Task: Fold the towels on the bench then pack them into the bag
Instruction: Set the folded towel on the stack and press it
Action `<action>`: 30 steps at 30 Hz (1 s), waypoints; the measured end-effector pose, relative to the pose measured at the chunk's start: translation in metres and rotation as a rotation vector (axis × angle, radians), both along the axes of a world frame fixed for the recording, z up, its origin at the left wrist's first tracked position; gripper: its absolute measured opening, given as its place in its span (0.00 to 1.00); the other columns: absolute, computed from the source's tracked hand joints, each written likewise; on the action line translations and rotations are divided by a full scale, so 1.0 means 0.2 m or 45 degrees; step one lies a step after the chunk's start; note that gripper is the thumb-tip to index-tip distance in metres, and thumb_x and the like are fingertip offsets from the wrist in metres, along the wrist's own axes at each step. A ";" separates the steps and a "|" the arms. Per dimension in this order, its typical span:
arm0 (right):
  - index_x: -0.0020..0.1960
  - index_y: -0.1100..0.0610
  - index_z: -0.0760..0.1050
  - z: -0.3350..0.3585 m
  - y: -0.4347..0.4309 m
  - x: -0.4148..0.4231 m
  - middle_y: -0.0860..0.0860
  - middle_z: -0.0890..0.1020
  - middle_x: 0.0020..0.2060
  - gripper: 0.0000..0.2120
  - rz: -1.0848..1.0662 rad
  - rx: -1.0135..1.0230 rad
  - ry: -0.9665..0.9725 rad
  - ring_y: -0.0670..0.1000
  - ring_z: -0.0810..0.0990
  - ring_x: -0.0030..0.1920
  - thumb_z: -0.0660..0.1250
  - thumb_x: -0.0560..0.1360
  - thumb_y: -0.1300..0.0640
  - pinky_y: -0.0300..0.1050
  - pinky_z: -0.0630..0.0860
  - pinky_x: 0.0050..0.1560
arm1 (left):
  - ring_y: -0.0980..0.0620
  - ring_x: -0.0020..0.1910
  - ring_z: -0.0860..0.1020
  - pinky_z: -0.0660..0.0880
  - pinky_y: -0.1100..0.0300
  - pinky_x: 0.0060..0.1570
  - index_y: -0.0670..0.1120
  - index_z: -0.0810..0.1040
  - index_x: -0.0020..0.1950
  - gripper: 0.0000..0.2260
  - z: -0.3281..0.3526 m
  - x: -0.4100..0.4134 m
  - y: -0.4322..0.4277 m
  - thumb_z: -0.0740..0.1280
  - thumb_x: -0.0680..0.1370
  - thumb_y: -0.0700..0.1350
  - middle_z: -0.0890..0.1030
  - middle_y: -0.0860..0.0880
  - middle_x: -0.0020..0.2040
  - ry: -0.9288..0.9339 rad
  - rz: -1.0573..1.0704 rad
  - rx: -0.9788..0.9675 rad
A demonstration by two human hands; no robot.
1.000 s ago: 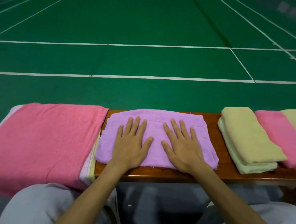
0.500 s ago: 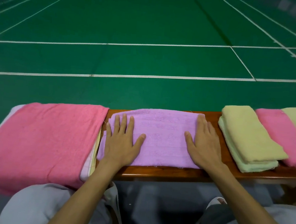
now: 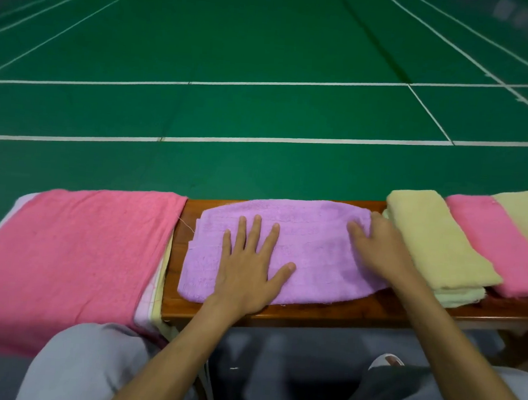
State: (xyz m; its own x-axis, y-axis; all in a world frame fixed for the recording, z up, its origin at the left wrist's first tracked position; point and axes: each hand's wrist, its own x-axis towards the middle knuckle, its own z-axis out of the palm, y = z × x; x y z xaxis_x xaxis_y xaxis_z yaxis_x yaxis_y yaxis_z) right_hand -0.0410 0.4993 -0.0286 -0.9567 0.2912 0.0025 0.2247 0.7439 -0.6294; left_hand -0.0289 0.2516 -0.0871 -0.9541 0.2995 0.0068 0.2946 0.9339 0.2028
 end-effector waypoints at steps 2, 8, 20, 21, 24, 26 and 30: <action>0.59 0.62 0.74 0.05 0.06 0.00 0.62 0.81 0.57 0.17 0.007 -0.254 0.055 0.63 0.80 0.57 0.65 0.81 0.48 0.56 0.75 0.59 | 0.43 0.81 0.33 0.31 0.42 0.77 0.58 0.44 0.84 0.36 0.01 0.02 0.06 0.44 0.80 0.73 0.37 0.49 0.84 0.001 -0.008 0.040; 0.63 0.53 0.72 0.22 0.12 0.01 0.53 0.83 0.56 0.10 -0.005 -0.826 0.161 0.54 0.84 0.55 0.65 0.82 0.56 0.54 0.82 0.53 | 0.59 0.82 0.41 0.41 0.47 0.81 0.60 0.54 0.83 0.31 0.17 0.00 0.20 0.55 0.82 0.68 0.48 0.60 0.83 -0.468 -0.006 0.917; 0.79 0.46 0.57 0.15 -0.49 -0.02 0.56 0.83 0.60 0.27 0.461 -1.037 -0.160 0.57 0.82 0.28 0.63 0.84 0.56 0.43 0.77 0.27 | 0.41 0.42 0.80 0.82 0.51 0.46 0.39 0.79 0.58 0.10 0.38 -0.05 0.06 0.63 0.78 0.37 0.79 0.38 0.44 -1.293 0.424 2.365; 0.78 0.46 0.59 0.13 -0.47 -0.03 0.56 0.83 0.59 0.25 0.417 -1.001 -0.085 0.57 0.81 0.27 0.62 0.84 0.55 0.44 0.76 0.27 | 0.39 0.44 0.81 0.82 0.50 0.48 0.38 0.80 0.56 0.13 0.36 -0.04 0.04 0.60 0.76 0.31 0.80 0.37 0.45 -1.332 0.474 2.276; 0.75 0.47 0.63 0.08 -0.41 -0.03 0.52 0.83 0.60 0.20 0.337 -0.755 0.100 0.55 0.80 0.25 0.60 0.84 0.55 0.46 0.77 0.28 | 0.33 0.61 0.80 0.78 0.43 0.60 0.40 0.79 0.60 0.25 0.30 -0.05 -0.02 0.59 0.66 0.26 0.82 0.38 0.53 -1.263 0.622 2.108; 0.74 0.48 0.64 0.04 -0.39 0.00 0.50 0.82 0.62 0.19 0.327 -0.527 0.161 0.53 0.83 0.30 0.60 0.84 0.54 0.52 0.82 0.36 | 0.34 0.63 0.78 0.79 0.45 0.57 0.42 0.77 0.61 0.30 0.30 -0.05 -0.04 0.63 0.60 0.28 0.81 0.40 0.56 -1.218 0.645 2.072; 0.76 0.50 0.63 -0.05 -0.40 0.05 0.48 0.80 0.67 0.23 0.399 -0.098 0.148 0.55 0.81 0.62 0.63 0.83 0.51 0.55 0.76 0.63 | 0.43 0.56 0.79 0.79 0.55 0.40 0.46 0.76 0.63 0.35 0.34 -0.04 -0.08 0.62 0.56 0.32 0.80 0.44 0.57 -0.970 0.545 1.908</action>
State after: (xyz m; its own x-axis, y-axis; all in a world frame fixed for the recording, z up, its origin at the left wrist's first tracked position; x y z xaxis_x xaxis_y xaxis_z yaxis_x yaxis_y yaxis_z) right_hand -0.0317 0.4201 -0.0393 -0.9943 -0.0129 0.1060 -0.0833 0.7146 -0.6946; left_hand -0.0374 0.2362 -0.0189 -0.8789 0.2001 -0.4331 -0.4693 -0.1995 0.8602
